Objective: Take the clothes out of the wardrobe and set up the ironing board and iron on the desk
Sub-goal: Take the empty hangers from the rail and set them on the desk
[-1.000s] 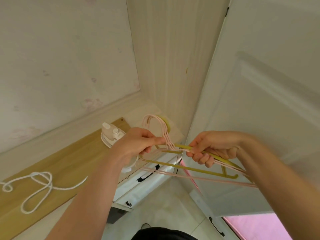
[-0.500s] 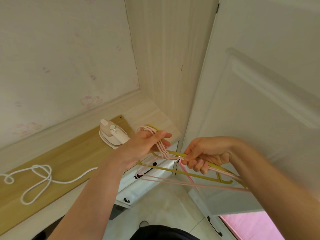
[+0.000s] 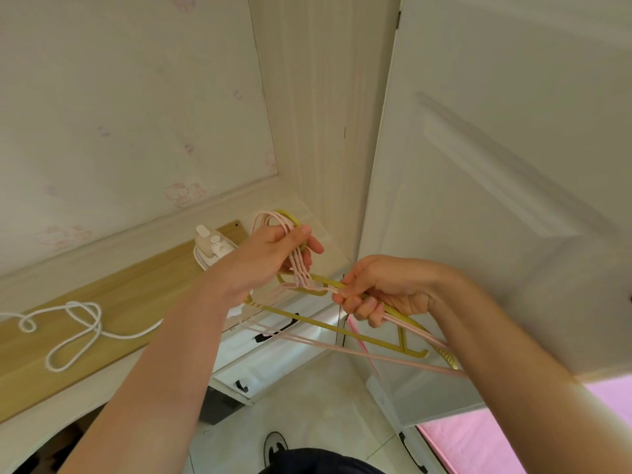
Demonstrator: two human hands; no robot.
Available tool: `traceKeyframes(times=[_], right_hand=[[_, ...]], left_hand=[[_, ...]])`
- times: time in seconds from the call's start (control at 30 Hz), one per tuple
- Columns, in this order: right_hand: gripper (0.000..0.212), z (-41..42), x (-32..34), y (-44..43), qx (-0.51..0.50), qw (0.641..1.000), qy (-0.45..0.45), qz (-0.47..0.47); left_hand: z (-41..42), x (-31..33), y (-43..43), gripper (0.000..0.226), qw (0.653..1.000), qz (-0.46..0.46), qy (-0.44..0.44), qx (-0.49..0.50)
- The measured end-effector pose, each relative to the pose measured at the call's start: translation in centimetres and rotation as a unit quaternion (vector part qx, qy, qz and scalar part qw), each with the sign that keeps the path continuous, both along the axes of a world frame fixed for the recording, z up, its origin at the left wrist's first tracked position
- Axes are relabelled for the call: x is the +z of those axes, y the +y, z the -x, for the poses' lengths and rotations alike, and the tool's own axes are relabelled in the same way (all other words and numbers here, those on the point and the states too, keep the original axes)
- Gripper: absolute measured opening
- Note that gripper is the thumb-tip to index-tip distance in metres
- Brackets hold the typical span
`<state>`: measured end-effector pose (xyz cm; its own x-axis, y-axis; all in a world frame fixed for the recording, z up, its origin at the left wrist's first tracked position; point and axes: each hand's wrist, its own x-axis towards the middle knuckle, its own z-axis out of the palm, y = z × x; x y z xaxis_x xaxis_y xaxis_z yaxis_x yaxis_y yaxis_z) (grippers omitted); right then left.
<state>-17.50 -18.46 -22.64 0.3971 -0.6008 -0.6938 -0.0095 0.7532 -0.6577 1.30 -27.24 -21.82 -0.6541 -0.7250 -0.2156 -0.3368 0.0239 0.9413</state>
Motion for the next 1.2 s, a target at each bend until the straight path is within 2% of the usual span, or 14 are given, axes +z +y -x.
traceKeyframes(times=[0.13, 0.4, 0.5, 0.7, 0.93, 1.2], right_hand=[[0.016, -0.2, 1.2, 0.2, -0.002, 0.999, 0.040, 0.032], [0.013, 0.3, 2.2, -0.3, -0.057, 0.991, 0.085, 0.090], [0.014, 0.6, 1.8, -1.2, -0.082, 0.982, 0.116, 0.128], [0.016, 0.1, -0.5, -4.9, -0.127, 0.957, 0.203, 0.164], [0.017, -2.1, -4.0, -11.5, -0.148, 0.925, 0.291, 0.194], [0.031, -4.7, -8.9, -17.0, -0.139, 0.875, 0.409, 0.219]], left_hand=[[-0.2, 0.7, 0.3, 0.039, 1.000, 0.013, 0.020, 0.017], [2.2, 2.3, 0.5, 0.018, 0.987, 0.022, 0.120, 0.109], [3.2, 2.9, -0.2, 0.018, 0.980, 0.013, 0.140, 0.139], [4.0, 3.2, -4.3, 0.017, 0.952, -0.124, 0.207, 0.189], [2.0, 0.2, -11.5, 0.022, 0.931, -0.225, 0.190, 0.216], [-0.8, -5.2, -17.4, 0.014, 0.869, -0.323, 0.196, 0.319]])
